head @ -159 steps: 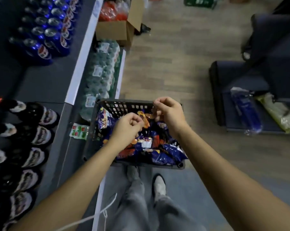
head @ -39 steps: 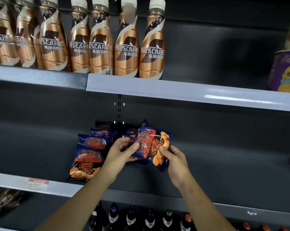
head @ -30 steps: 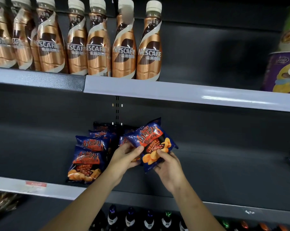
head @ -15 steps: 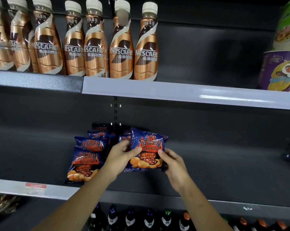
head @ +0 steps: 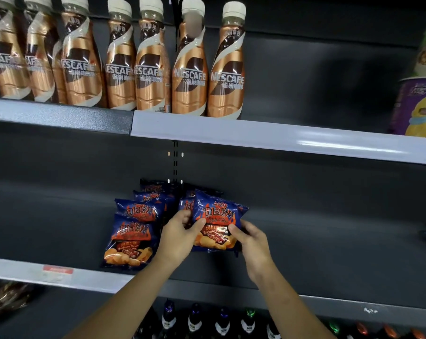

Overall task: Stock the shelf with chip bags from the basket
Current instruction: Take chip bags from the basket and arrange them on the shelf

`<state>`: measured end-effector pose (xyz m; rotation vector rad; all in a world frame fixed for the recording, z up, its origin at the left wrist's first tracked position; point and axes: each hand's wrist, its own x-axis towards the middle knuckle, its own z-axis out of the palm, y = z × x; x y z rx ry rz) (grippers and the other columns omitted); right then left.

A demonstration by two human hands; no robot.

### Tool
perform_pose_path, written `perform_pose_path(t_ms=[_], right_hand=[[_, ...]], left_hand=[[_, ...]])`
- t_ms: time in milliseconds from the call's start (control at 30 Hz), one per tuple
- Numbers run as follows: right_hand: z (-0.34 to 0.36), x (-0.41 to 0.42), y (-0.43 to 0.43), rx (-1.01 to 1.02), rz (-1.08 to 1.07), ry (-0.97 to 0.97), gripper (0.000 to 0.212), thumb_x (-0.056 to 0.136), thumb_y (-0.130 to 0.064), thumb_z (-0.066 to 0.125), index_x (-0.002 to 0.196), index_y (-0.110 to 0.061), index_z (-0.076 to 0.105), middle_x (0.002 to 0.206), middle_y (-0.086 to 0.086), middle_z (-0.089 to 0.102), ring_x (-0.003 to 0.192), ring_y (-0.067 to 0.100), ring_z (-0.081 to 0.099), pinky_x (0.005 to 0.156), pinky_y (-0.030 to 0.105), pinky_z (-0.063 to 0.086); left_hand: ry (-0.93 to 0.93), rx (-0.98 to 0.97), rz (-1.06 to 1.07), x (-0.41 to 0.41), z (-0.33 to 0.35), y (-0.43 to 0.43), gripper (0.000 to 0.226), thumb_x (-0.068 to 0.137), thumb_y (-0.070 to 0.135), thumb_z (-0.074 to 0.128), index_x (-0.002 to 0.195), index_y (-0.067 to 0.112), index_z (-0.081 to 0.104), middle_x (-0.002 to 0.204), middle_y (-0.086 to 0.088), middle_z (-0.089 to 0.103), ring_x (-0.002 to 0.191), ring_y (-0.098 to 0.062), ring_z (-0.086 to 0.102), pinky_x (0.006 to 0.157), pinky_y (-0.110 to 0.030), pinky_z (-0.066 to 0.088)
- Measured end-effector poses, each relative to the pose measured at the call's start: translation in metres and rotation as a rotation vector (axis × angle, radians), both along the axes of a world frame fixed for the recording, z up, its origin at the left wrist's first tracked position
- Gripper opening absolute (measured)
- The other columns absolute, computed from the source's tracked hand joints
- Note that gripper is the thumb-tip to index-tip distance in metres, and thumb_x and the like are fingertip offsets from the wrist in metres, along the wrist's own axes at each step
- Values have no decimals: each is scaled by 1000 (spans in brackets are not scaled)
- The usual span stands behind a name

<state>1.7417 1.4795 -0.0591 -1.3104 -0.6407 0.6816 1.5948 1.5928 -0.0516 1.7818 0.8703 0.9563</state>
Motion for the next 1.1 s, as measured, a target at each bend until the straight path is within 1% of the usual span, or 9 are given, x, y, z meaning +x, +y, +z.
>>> perform_pose_path(t_ms=[100,200,300,533,667,767,900,1000,1100], right_hand=[[-7,-6,12,-50,-9,-46,14,96,-7,65,107,-15,70,95,-2,77,83,5,74,69,17,56],[-17,-13,30,-111,-27,-72,15,97,-5,64,105,-18,68,96,-8,73,78,-3,69,59,8,50],[-29,-15,50,-156,-47,-82,18,97,-7,64,110,-17,70,105,-1,75,91,6,70,65,14,53],[-53,-17,79,-206,-120,-87,23,95,-5,65,109,-23,67,107,-1,73,99,11,69,83,25,55],[-54,-15,87,-203,-146,-106,25,95,-6,66,102,-30,64,104,-7,71,101,10,67,93,32,54],[-53,-15,89,-223,-147,-120,24,95,-10,67,114,-23,66,110,-4,70,105,11,65,95,32,52],[-52,-15,80,-256,-159,-90,42,93,-16,71,134,-17,60,126,1,63,121,18,59,108,37,47],[-47,-11,68,-217,-173,-22,44,93,-13,71,135,-17,58,126,1,62,118,16,59,105,32,45],[-37,-5,48,-147,-195,39,32,93,-10,70,124,-15,63,110,0,68,100,9,64,98,29,49]], left_hand=[[96,40,44,-2,-9,3,35,98,29,59,128,12,60,121,-1,62,112,-19,62,96,-32,52],[223,73,114,-1,-15,9,32,101,20,53,130,8,59,136,-9,46,126,-30,49,103,-31,41],[238,59,128,0,-28,20,30,99,11,52,129,12,57,125,-11,51,98,-22,57,101,-39,48],[257,52,129,7,-50,29,39,98,5,47,136,13,47,123,-9,47,91,-15,51,87,-26,42],[262,30,148,17,-50,33,48,94,3,49,141,11,41,131,-13,44,105,-28,58,95,-41,50],[257,11,153,20,-51,36,55,93,1,49,145,10,36,134,-14,42,108,-29,58,95,-39,50],[249,21,128,16,-52,34,52,93,1,48,143,6,35,128,-17,51,102,-25,59,90,-41,53],[226,60,130,12,-45,23,53,97,2,46,147,4,29,141,-12,45,123,-27,52,100,-32,46],[195,164,120,8,-34,1,54,99,6,47,150,7,30,153,-11,33,142,-26,37,114,-34,37]])
